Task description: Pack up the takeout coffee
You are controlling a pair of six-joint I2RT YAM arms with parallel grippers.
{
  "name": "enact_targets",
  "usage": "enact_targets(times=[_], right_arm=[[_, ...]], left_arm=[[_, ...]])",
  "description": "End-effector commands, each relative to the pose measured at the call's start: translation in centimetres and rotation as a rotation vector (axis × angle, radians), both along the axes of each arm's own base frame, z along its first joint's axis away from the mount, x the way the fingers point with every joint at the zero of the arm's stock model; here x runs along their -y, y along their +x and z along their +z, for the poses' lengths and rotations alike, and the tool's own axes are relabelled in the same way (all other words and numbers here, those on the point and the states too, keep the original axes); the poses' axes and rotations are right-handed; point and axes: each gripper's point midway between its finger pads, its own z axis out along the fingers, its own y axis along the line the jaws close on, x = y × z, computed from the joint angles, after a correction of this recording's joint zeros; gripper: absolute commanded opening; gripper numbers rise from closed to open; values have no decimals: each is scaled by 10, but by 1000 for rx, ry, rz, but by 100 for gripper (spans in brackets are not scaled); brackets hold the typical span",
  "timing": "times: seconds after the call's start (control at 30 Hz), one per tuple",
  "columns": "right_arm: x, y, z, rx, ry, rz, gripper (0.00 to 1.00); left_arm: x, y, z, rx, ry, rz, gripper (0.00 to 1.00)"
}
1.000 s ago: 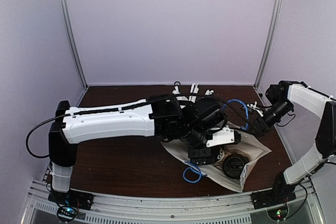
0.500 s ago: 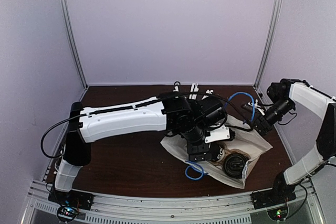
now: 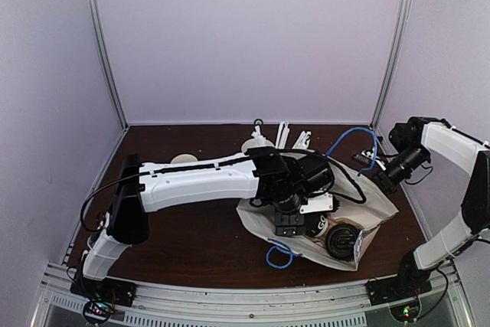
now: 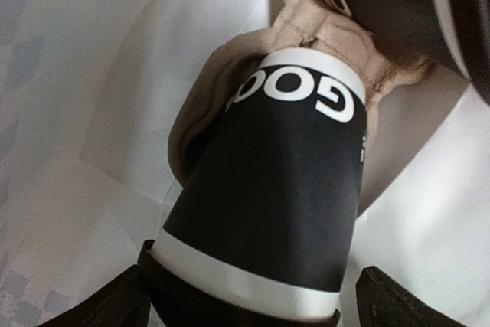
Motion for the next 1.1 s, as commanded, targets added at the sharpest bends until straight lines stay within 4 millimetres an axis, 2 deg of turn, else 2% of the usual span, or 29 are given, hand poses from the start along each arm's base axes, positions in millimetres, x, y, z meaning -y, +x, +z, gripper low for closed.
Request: enact_targets(times=[0.0,0.13,0.23,0.37,0.57,0.87,1.07], right_arm=[[-6,-5,2,-2,38,15,53],[-7,-4,1,-9,49,12,53],[-8,-4,2,-13,51,12,53],[-6,-4,1,-10,41,11,53],[-8,0,-2,-36,52,9,52],[-10,11,-3,-48,67,-4,52],[-7,23,-4,-64,89,-29,52]], left_arm=[[3,13,-10,67,23,-15,97],[9,19,-19,73,11,-21,98],[11,22,-12,82,-4,-12,95],[10,18,18,80,-60,-15,88],[2,9,62,107,-127,-24,84],[-6,-4,100,146,-177,-37,80],[-16,-17,153,281,-210,-63,81]])
